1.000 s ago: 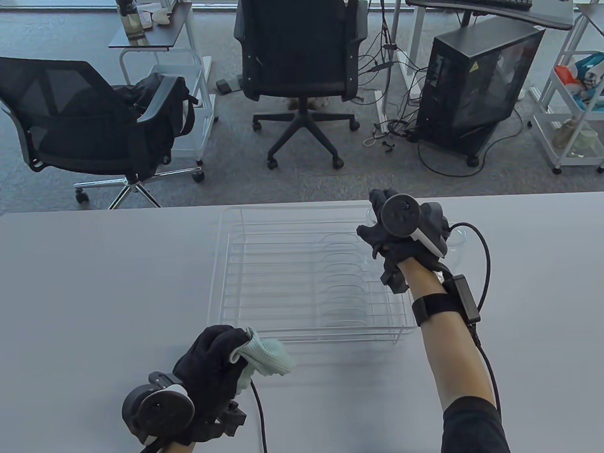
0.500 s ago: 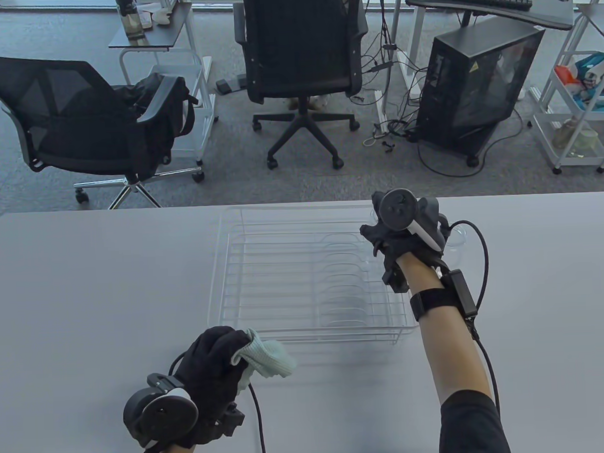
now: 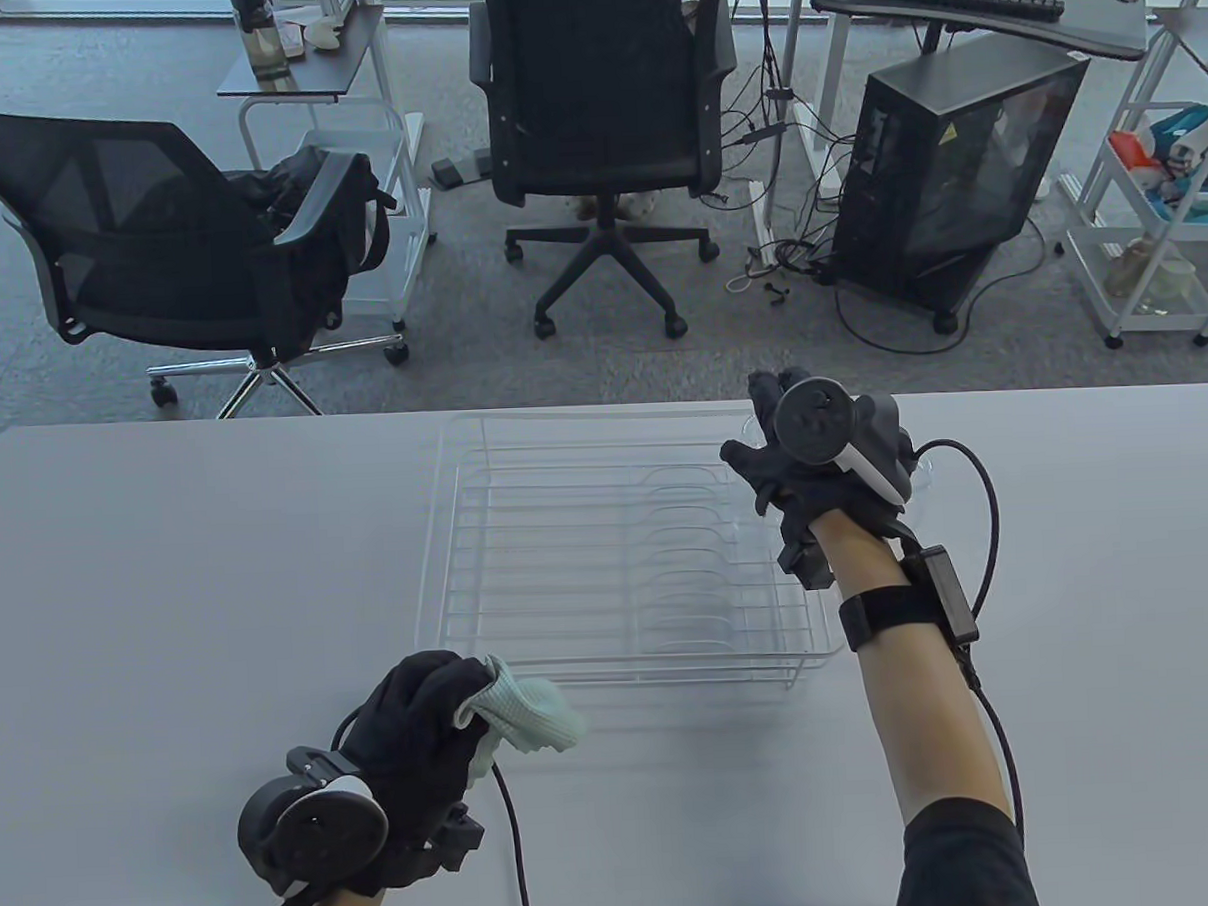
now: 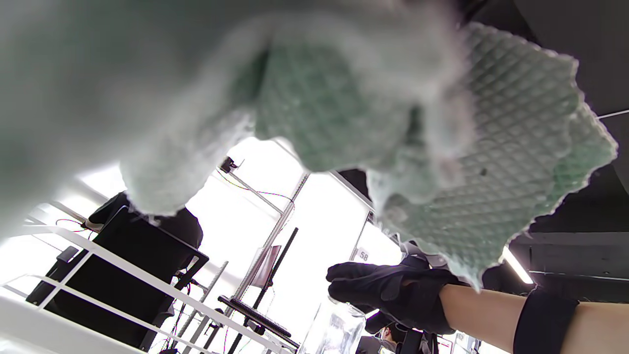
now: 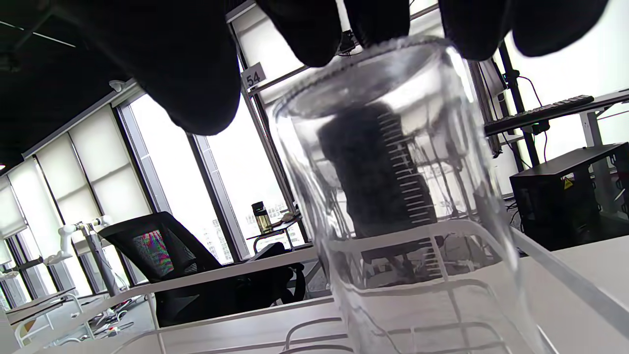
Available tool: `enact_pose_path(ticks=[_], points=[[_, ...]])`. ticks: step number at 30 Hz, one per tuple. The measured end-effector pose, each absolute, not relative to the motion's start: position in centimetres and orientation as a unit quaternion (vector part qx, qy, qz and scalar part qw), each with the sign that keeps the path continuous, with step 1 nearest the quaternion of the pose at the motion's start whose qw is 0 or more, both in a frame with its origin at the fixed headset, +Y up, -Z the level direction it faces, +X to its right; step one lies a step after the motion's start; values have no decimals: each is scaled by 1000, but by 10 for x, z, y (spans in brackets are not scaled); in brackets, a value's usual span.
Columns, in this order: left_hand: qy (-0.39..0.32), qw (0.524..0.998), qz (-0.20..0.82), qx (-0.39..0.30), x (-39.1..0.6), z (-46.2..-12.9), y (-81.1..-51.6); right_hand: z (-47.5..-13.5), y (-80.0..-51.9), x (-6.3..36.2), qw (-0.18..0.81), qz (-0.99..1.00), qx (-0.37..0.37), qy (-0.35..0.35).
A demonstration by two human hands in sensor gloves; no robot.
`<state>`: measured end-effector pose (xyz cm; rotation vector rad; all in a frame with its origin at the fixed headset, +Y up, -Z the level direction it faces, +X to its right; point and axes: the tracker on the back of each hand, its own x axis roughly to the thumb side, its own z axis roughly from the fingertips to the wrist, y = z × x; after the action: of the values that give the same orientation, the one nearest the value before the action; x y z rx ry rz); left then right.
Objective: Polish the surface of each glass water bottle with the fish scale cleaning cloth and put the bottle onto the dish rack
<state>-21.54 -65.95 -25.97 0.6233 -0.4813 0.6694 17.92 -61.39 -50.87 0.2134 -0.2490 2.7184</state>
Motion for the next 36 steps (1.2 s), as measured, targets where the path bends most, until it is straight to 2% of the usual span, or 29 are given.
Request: enact_pose_path(ticks=[10,19,25,30,36], points=[[-235,870,318,294,-212,-258,-661,-479,-607,222,246,959,59,-126],[-229,872,330,281,-214,-262,-664,-452,-618,281,261,955,7,-139],[-234,871,331,278,-212,-261,-665,-444,-641,308,320,937,-31,-137],[-239,870,333,273,-212,-262,-666,-440,-677,326,415,902,-58,-104],[-239,871,337,267,-211,-263,-666,-441,-715,331,435,895,-61,-71]])
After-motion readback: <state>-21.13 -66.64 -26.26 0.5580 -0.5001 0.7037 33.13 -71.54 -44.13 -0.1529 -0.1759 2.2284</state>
